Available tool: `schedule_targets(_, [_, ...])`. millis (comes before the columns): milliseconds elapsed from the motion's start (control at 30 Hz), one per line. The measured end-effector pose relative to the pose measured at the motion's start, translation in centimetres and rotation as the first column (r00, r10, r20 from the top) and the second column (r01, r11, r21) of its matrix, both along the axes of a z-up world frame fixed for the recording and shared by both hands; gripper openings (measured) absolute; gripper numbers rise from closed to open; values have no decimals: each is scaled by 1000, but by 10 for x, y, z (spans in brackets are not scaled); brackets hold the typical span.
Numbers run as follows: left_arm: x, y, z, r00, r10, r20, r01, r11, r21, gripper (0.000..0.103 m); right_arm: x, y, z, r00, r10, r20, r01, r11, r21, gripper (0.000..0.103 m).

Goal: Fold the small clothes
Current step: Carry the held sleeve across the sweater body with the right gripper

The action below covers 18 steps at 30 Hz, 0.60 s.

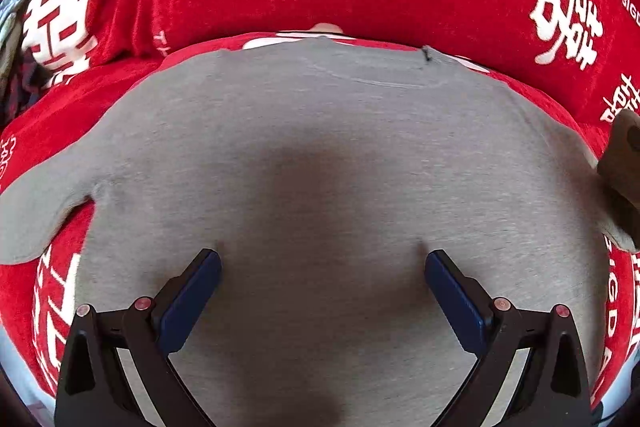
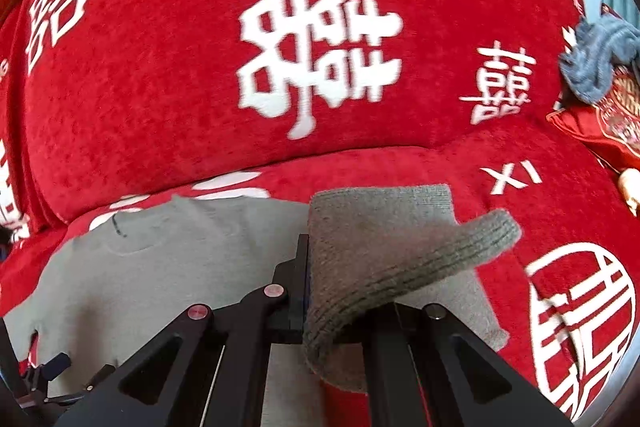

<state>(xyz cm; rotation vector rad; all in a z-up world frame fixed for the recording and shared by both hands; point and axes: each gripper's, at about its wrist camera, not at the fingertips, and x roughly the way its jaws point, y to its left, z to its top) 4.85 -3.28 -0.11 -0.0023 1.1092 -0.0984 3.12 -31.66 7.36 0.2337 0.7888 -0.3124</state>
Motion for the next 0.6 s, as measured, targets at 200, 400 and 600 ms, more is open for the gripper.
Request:
schedule_targets(200, [-5,24,3,1000,12,19,-12,1000,-5,102,16,48,-3,998,56,-18,-56,998,-29,4])
schedule_targets(400, [-10,56,3,999,36,31,-35,999,-33,102,30,103,-10,993,117,-27,-118,992,-50,4])
schedule_targets(600, [-16,89,4,997,73,37,-70,996,-61,102,50,166,-15,979,200,-45,-203,977,-65,4])
